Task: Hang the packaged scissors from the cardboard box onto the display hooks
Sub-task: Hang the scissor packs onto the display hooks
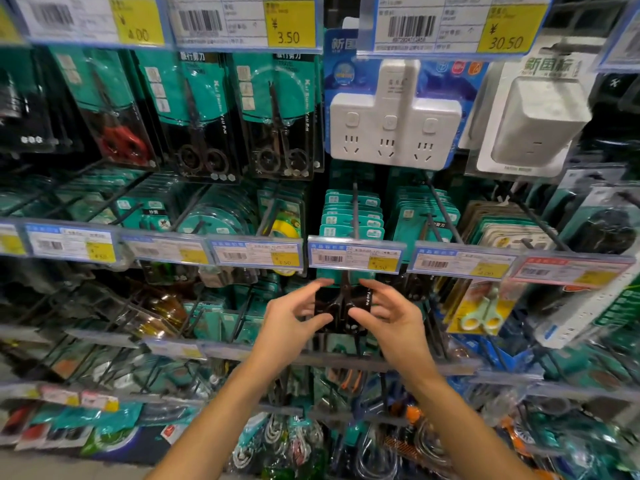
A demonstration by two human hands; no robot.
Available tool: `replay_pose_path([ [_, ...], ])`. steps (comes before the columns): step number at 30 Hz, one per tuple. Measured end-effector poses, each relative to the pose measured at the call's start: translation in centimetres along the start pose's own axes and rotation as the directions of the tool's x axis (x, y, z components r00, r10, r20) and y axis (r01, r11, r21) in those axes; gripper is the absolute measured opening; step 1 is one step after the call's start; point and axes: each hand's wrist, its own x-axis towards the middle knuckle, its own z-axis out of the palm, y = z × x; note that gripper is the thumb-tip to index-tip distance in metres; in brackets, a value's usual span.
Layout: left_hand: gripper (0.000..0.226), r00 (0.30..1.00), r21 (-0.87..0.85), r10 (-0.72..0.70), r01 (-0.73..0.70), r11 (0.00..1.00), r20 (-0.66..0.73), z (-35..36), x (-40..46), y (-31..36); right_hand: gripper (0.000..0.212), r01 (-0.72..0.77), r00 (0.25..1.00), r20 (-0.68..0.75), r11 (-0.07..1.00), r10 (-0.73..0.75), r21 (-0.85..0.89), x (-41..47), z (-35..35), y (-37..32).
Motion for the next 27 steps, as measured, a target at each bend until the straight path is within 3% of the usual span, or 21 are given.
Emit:
replay_pose_path([
  [8, 0.056, 0.998, -0.056, -0.042, 0.045, 0.997, 0.041, 0.1, 2.4, -0.4, 0.040, 0.048, 0.994, -0.089, 0.992, -0.059, -0.116, 2.0, 0.1, 0.7],
  [11, 0.055, 0.999, 0.005, -0.030, 0.030, 1.000, 0.016, 0.2, 3.4, -0.3, 0.036, 0.042, 0.991, -0.120, 0.993, -0.055, -0.107, 3.0, 0.1, 1.0],
  [19, 0.044, 0.993, -0.056, -0.097, 0.093, 0.994, -0.065, 0.6, 5.1, -0.8, 0.040, 0.110, 0.971, -0.191, 0.976, -0.146, -0.187, 3.3, 1.5, 1.4],
  [23, 0.046, 0.998, 0.037, -0.050, 0.051, 0.998, -0.048, 0.5, 4.2, -0.4, 0.038, 0.074, 0.978, -0.178, 0.974, -0.113, -0.214, 3.1, 1.6, 1.0],
  [27, 0.038, 0.993, 0.232, 0.106, -0.090, 0.968, -0.058, 0.9, 2.3, -0.3, 0.037, 0.022, 0.989, -0.128, 0.928, -0.074, -0.371, 2.3, 1.5, 0.7],
])
